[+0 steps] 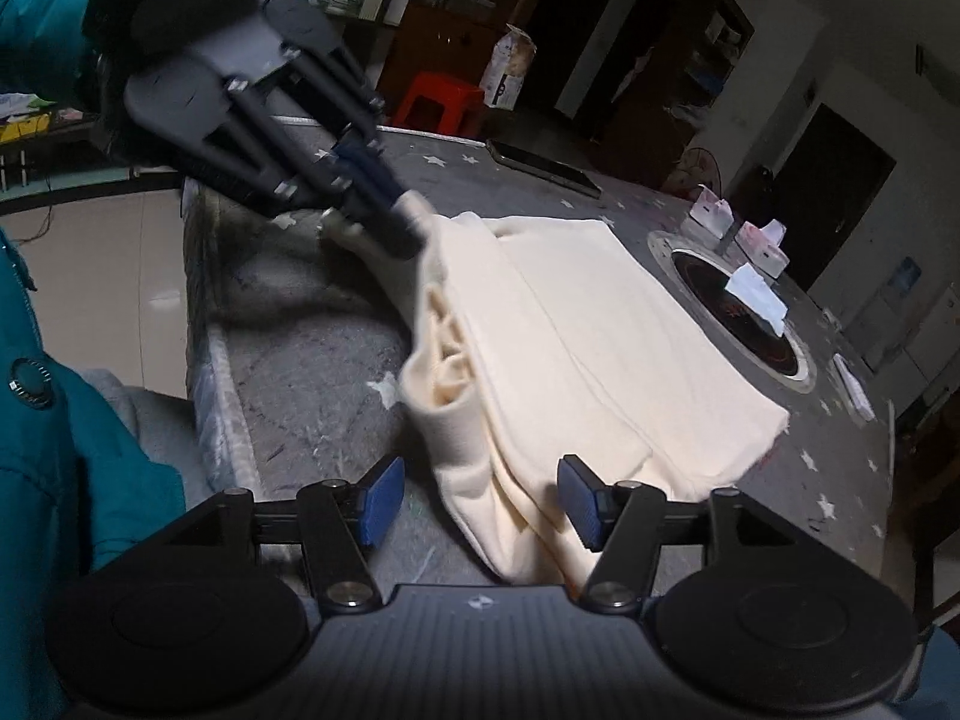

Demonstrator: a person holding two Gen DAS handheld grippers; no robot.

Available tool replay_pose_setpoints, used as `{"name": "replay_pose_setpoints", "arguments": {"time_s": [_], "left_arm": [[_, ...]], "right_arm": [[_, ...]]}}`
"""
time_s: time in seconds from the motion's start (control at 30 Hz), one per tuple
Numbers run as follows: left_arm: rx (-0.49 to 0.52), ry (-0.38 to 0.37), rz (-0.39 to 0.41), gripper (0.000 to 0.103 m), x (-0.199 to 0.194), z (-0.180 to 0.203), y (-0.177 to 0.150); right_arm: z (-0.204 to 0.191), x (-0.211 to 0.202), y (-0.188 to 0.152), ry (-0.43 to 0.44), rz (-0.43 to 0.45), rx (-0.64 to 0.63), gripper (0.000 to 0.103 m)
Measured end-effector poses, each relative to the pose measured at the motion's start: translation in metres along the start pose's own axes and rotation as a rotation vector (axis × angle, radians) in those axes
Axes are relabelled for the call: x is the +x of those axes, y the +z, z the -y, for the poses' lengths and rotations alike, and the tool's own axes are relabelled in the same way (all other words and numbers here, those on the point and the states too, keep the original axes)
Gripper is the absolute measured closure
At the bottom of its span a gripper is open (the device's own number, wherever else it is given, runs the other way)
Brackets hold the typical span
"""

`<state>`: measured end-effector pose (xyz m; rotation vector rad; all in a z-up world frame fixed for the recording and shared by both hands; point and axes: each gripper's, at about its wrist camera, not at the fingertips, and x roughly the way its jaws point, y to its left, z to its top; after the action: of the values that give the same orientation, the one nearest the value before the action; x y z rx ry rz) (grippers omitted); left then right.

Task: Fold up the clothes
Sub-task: 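Lift the sweatshirt edge with the left gripper while the right gripper grasps beside it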

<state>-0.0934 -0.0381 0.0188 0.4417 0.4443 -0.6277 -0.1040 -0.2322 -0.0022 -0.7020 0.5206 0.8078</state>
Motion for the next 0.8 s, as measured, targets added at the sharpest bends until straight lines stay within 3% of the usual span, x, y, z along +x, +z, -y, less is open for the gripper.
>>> {"name": "replay_pose_setpoints", "arguments": {"time_s": [0.17, 0.23, 0.33, 0.5, 0.67, 0.8], "left_arm": [[-0.082, -0.023, -0.006, 0.094, 0.007, -0.017, 0.008], [-0.088, -0.024, -0.017, 0.094, 0.01, -0.018, 0.007], [-0.085, -0.021, -0.027, 0.091, 0.01, -0.016, 0.002], [-0.091, -0.009, -0.033, 0.084, 0.002, -0.011, -0.01], [-0.08, 0.02, -0.049, 0.068, -0.005, -0.006, -0.021], [-0.055, 0.038, -0.07, 0.068, -0.007, -0.004, -0.03]], "right_arm": [[0.015, 0.016, -0.001, 0.012, 0.01, 0.091, 0.057], [0.024, 0.02, -0.001, 0.035, 0.007, 0.156, 0.079], [0.039, 0.02, 0.001, 0.078, 0.001, 0.233, 0.087], [0.06, 0.016, 0.007, 0.115, 0.004, 0.331, 0.089], [0.071, 0.015, 0.013, 0.122, 0.01, 0.37, 0.09], [0.076, 0.017, 0.017, 0.117, 0.014, 0.383, 0.09]]}}
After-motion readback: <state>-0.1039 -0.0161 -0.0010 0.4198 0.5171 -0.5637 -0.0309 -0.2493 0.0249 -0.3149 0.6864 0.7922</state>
